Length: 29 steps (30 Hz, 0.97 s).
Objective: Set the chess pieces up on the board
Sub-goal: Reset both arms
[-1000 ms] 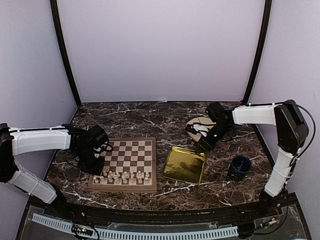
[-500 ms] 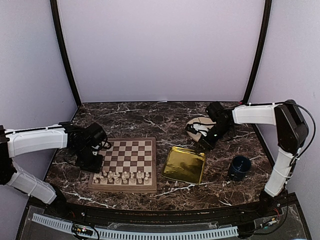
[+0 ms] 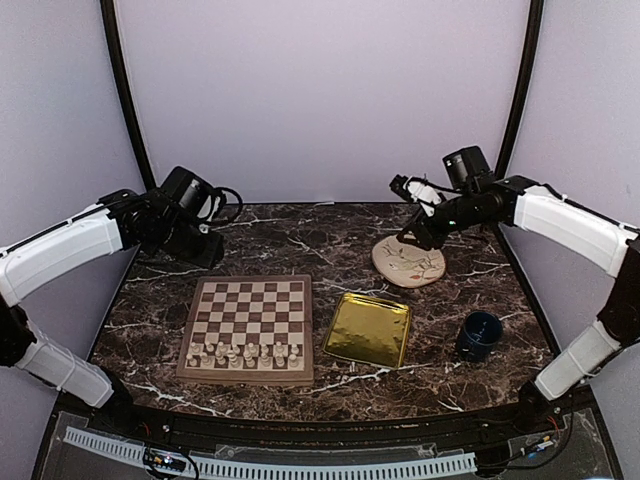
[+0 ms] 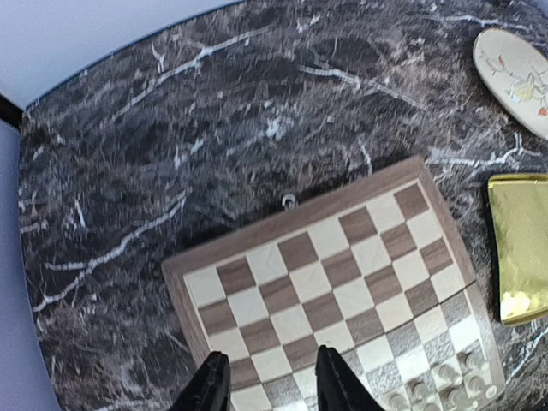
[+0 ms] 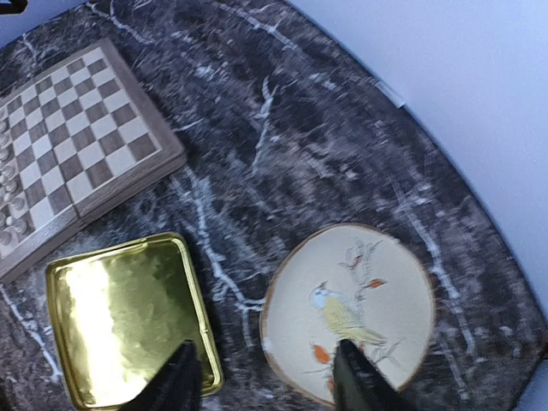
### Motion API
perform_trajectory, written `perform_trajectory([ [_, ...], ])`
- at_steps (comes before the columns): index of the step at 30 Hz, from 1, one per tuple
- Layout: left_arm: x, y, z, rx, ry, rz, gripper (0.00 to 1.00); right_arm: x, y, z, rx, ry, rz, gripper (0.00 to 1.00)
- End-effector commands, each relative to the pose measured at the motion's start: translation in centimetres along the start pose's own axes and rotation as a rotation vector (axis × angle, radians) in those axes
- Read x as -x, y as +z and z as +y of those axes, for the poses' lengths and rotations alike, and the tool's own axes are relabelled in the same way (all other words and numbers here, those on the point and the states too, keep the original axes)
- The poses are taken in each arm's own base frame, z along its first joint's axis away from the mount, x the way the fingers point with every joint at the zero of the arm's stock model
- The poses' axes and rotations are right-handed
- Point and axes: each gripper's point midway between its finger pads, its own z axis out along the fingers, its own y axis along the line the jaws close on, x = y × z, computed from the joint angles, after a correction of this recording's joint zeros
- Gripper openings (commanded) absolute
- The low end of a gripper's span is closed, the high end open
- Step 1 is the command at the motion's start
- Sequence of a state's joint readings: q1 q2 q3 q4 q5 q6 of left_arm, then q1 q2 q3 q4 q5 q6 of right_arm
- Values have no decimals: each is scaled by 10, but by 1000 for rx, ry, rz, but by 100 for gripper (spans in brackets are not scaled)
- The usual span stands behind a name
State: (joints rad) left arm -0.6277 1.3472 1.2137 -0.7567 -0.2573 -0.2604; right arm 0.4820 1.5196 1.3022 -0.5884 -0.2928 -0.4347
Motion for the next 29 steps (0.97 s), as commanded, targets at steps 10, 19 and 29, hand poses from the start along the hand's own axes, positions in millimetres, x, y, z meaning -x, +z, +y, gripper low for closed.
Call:
perform_trajectory([
  [10,130,-25,-12,19,117,-477,99,50,-117,-96,-584,339,-362,100],
  [19,140,-70,23,156,47,-759,99,37,-155,-125,-754,437,-461,100],
  [29,124,-41,39,212,79,-683,99,31,-154,-126,-681,452,-457,100],
])
